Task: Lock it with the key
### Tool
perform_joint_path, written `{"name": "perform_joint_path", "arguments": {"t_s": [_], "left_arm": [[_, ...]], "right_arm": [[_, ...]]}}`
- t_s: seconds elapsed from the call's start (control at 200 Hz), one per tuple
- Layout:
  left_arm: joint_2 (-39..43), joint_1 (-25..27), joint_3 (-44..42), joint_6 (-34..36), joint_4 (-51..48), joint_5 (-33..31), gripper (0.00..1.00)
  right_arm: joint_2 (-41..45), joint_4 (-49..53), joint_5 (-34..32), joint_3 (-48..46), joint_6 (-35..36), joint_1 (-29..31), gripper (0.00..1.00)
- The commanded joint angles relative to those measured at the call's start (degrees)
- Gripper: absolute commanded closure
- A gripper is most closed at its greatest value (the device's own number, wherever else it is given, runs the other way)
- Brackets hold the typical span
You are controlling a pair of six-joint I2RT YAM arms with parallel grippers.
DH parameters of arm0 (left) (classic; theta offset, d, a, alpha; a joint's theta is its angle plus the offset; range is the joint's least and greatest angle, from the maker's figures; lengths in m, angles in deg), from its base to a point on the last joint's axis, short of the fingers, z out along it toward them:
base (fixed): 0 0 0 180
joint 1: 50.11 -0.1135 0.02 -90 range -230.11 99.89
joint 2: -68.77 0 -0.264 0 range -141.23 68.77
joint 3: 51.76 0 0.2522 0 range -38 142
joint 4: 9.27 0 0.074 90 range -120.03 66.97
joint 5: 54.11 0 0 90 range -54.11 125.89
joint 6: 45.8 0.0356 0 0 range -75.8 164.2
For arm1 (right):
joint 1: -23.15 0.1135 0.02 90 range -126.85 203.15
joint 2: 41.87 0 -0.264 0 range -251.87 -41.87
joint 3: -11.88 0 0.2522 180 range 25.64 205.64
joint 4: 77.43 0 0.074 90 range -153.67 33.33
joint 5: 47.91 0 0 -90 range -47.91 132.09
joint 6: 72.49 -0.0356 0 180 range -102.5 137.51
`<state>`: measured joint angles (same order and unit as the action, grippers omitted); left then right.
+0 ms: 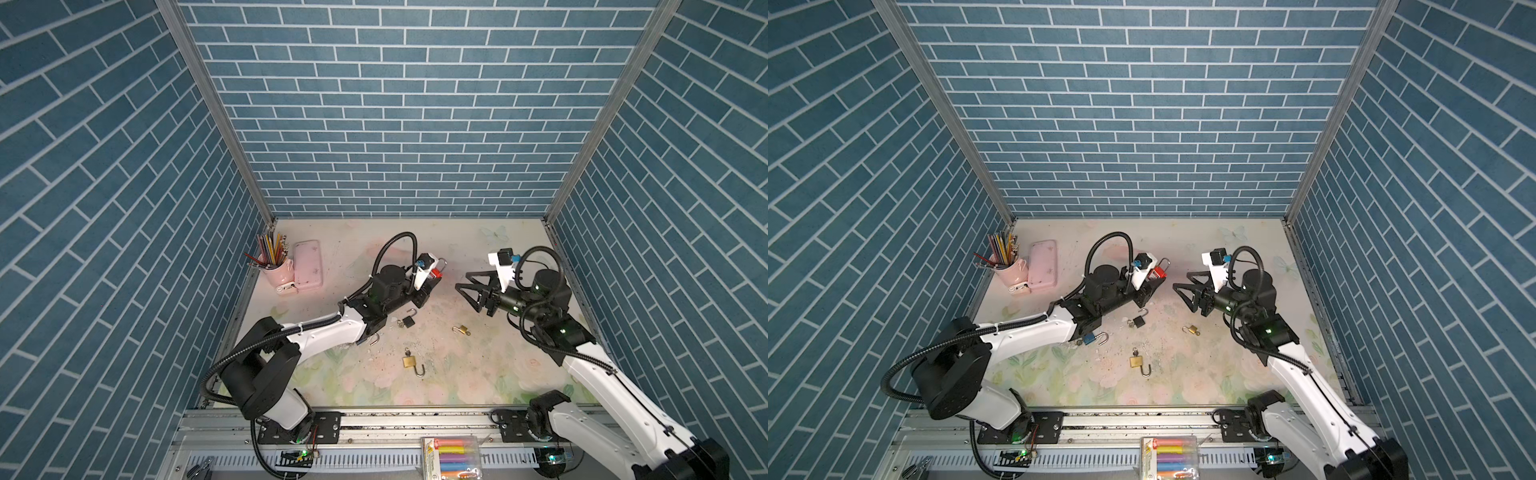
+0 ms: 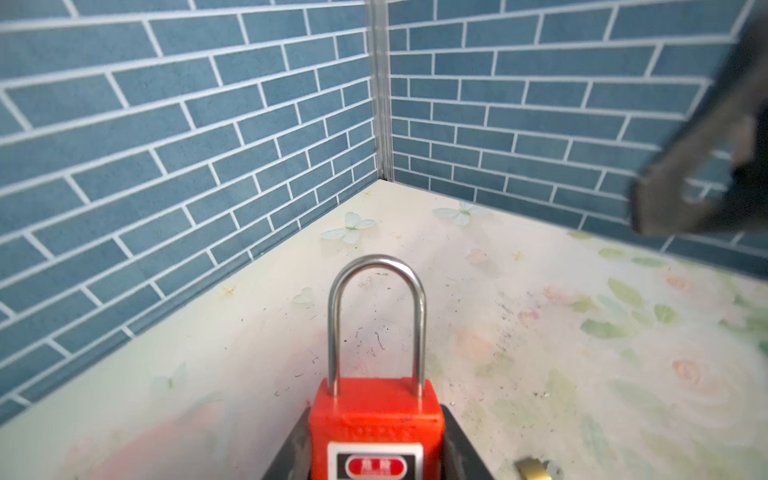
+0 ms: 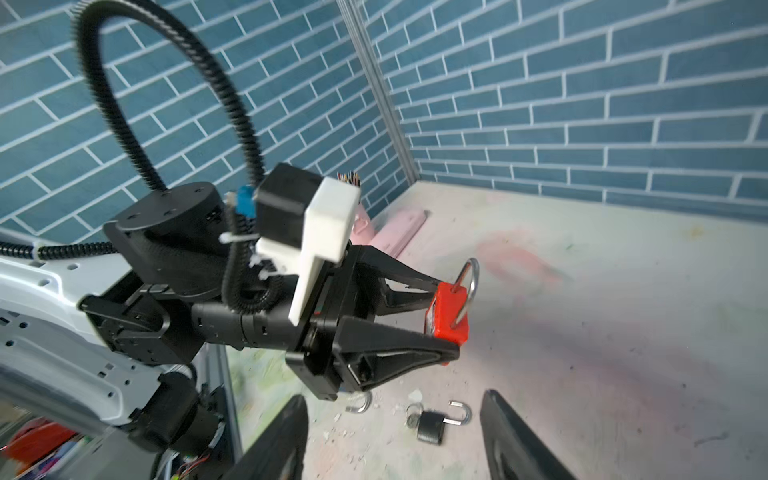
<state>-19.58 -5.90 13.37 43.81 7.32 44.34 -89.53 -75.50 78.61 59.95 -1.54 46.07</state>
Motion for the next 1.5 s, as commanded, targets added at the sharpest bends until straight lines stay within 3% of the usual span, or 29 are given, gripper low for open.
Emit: {"name": "perform_joint_path", "arguments": {"t_s": [0.0,0.12,0.22,0.535,0.985,1.49], "left_arm": [[1.4,-3.5,5.0,-20.1,1.5,4.0,1.00],[0.0,-7.9,5.2,-35.2,5.7,11.0,1.00],[-0.6,-9.7,4.0,-41.3,10.8,14.2,1.00],[-0.8,-9.8,5.3,-42.5,9.1,15.2,1.00],[-0.9,-9.5,4.9,-43.1,9.5,16.2,1.00],[-1.2,-9.3,5.0,-43.6,10.0,16.6,1.00]], "right_arm": [[4.6,-10.4,-6.4,-5.8,0.4,0.0,0.32],[5.2,-12.1,-6.6,-8.4,-1.3,0.0,0.32],[1.5,-12.7,-3.1,-7.9,-3.1,0.1,0.32],[-14.7,-29.2,6.5,-4.8,-11.4,1.2,0.33],[-31.4,-39.0,9.3,3.5,-15.4,4.2,0.35],[-42.7,-43.9,11.6,10.1,-19.5,5.2,0.49]]}}
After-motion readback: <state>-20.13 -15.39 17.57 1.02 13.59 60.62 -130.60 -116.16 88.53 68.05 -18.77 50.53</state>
